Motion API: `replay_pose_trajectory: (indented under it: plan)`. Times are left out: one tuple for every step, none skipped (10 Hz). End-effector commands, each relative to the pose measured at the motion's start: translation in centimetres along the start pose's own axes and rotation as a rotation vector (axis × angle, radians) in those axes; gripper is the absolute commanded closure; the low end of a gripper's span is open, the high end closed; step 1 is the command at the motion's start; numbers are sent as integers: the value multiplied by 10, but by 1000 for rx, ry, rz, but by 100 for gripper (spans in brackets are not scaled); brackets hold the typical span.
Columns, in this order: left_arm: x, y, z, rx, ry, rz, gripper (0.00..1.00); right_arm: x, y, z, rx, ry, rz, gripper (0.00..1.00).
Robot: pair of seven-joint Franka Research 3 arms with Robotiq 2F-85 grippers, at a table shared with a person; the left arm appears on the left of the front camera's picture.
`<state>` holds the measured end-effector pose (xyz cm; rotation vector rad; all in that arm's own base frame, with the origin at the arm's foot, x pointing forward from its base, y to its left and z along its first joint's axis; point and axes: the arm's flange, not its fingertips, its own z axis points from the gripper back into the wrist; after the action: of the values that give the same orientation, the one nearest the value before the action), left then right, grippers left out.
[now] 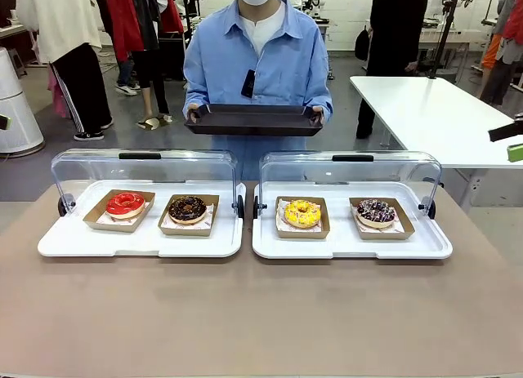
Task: Provide the desired donut to the person.
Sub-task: Pick up and lift the Paper togo box containing the Donut pointed at by the person.
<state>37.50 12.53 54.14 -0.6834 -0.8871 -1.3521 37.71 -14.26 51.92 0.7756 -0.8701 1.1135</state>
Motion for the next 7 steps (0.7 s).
replay_pose_trajectory:
  plan:
    - [2,1,-2,-5,-8,-8,0,-2,-3,0,-3,-14,-8,0]
    - [2,1,-2,-5,-8,-8,0,-2,-3,0,-3,-14,-8,0]
    - [2,1,-2,-5,-8,-8,0,-2,-3,0,-3,-14,-8,0]
    - [2,1,-2,-5,-8,-8,0,-2,-3,0,-3,-14,-8,0]
    - [2,1,-2,-5,-8,-8,0,-2,-3,0,-3,-14,-8,0]
    - [2,1,-2,-5,-8,-8,0,-2,-3,0,-3,-14,-8,0]
    - [2,1,-2,-5,-8,-8,0,-2,-3,0,-3,-14,-8,0]
